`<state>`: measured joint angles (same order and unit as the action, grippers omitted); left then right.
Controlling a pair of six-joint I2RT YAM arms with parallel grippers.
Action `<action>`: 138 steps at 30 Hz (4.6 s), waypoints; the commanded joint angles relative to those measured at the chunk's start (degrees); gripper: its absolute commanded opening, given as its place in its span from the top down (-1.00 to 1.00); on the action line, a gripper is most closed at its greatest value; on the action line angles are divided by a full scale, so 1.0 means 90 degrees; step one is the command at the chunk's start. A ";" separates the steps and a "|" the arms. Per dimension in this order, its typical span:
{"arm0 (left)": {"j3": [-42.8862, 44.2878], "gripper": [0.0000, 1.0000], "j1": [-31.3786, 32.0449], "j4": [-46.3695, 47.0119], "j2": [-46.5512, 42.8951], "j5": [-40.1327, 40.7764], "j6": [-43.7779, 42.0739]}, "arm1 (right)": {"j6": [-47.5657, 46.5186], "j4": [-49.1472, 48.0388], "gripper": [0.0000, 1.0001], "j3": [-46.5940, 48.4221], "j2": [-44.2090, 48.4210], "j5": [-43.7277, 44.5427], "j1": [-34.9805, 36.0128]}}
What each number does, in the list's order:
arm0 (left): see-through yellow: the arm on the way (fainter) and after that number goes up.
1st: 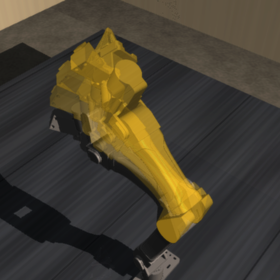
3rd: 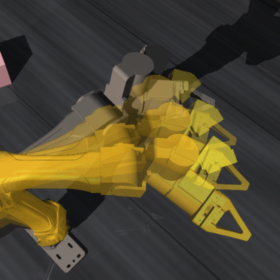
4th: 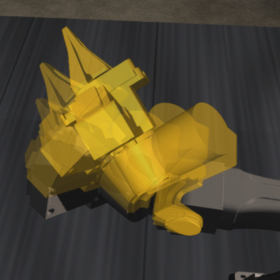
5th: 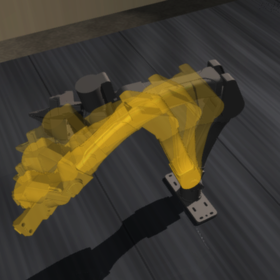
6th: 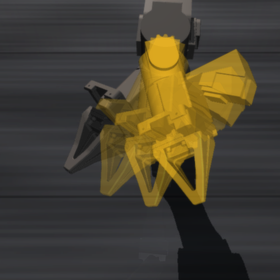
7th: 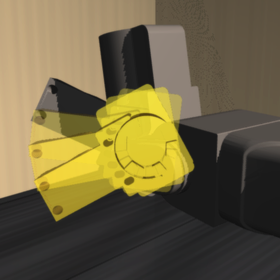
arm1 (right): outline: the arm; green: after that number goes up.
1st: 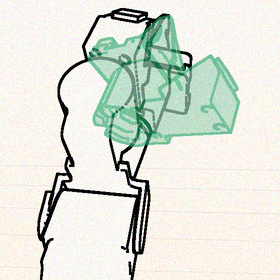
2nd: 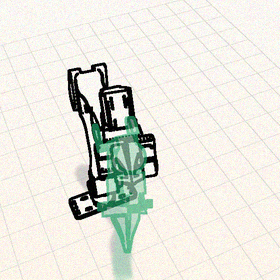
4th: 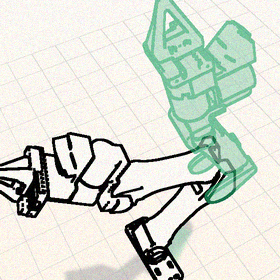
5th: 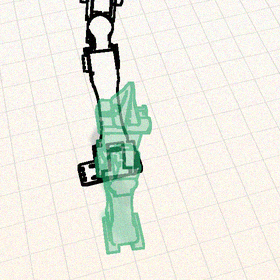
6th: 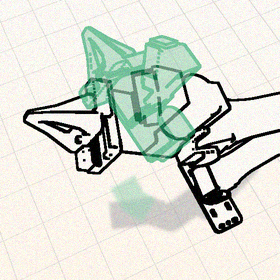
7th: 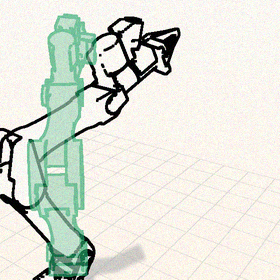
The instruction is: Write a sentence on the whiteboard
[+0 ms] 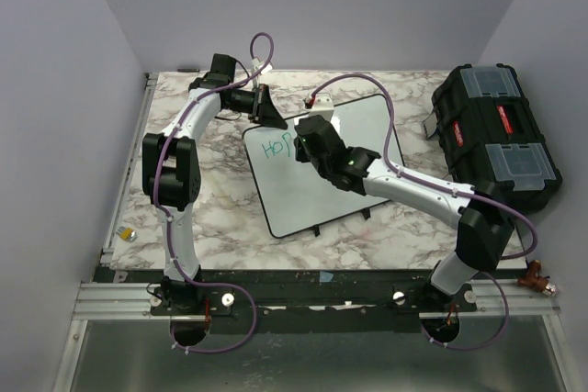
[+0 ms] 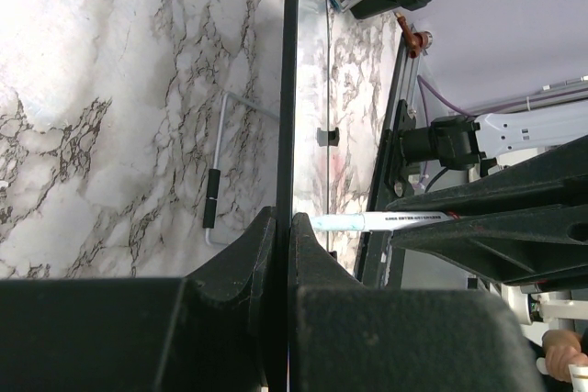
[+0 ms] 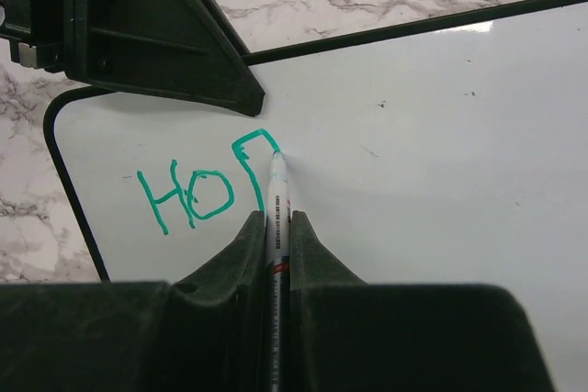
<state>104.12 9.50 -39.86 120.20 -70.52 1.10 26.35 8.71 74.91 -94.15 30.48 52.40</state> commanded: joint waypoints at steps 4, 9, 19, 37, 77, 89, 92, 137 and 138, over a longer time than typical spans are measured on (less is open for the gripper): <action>0.0009 1.00 0.0040 0.0376 -0.0319 0.0413 -0.0364 | 0.0104 0.0210 0.99 -0.0267 0.0129 -0.0458 -0.0029; -0.0001 1.00 0.0039 0.0377 -0.0319 0.0411 -0.0367 | 0.0098 0.0141 0.99 -0.0241 0.0129 -0.0588 -0.0031; -0.0016 1.00 0.0039 0.0376 -0.0328 0.0415 -0.0367 | 0.0069 -0.0050 0.99 -0.0160 0.0174 -0.0696 -0.0029; 0.0028 1.00 0.0039 0.0385 -0.0289 0.0406 -0.0332 | 0.0161 -0.0616 0.99 -0.0894 0.0803 -0.0196 -0.0031; -0.0006 1.00 0.0039 0.0347 -0.0328 0.0481 -0.0385 | 0.0079 -0.0212 0.99 -0.0772 0.0355 0.0472 -0.0031; -0.0016 1.00 0.0039 0.0346 -0.0328 0.0492 -0.0385 | -0.0054 -0.0128 0.99 -0.0332 0.0113 0.0572 -0.0037; -0.0016 1.00 0.0039 0.0338 -0.0329 0.0492 -0.0386 | -0.0060 -0.0161 0.99 -0.0277 0.0061 0.0450 -0.0041; -0.0016 1.00 0.0058 0.0333 -0.0338 0.0511 -0.0392 | 0.0394 0.0269 0.99 -0.1380 0.0574 0.0078 -0.0041; -0.0016 1.00 0.0058 0.0336 -0.0338 0.0511 -0.0392 | 0.0385 0.0299 0.99 -0.1371 0.0564 0.0118 -0.0035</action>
<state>104.09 9.50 -39.88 120.11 -70.00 1.10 29.63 5.67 64.60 -88.09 28.97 52.40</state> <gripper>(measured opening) 0.065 0.124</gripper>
